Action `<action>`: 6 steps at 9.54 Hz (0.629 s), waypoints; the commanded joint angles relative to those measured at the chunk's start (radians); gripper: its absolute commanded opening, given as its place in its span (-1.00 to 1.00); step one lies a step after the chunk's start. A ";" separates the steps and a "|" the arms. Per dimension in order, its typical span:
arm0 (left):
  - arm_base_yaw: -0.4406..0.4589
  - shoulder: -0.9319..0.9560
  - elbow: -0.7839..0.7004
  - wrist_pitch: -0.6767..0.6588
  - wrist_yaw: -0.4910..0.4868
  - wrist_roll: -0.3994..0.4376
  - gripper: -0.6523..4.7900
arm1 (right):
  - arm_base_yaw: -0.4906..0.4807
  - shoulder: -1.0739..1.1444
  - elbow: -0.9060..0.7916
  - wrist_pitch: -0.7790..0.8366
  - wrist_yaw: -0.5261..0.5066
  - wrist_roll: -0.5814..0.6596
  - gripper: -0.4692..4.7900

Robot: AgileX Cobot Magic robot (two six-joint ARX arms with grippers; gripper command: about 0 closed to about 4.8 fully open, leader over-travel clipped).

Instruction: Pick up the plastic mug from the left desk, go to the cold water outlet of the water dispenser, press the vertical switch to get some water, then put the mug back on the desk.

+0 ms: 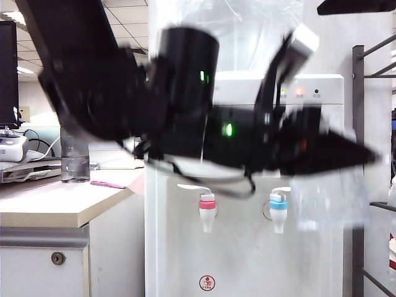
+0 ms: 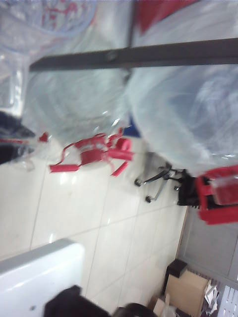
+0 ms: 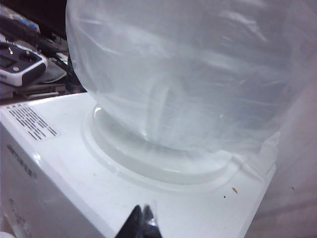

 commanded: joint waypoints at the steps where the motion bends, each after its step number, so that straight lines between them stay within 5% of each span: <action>1: -0.002 -0.075 0.003 0.009 -0.012 0.022 -0.78 | 0.000 -0.027 0.004 0.025 0.001 0.022 -0.83; 6: -0.001 -0.280 0.003 -0.208 -0.064 0.099 -0.78 | 0.000 -0.105 0.004 0.028 0.021 0.073 -0.83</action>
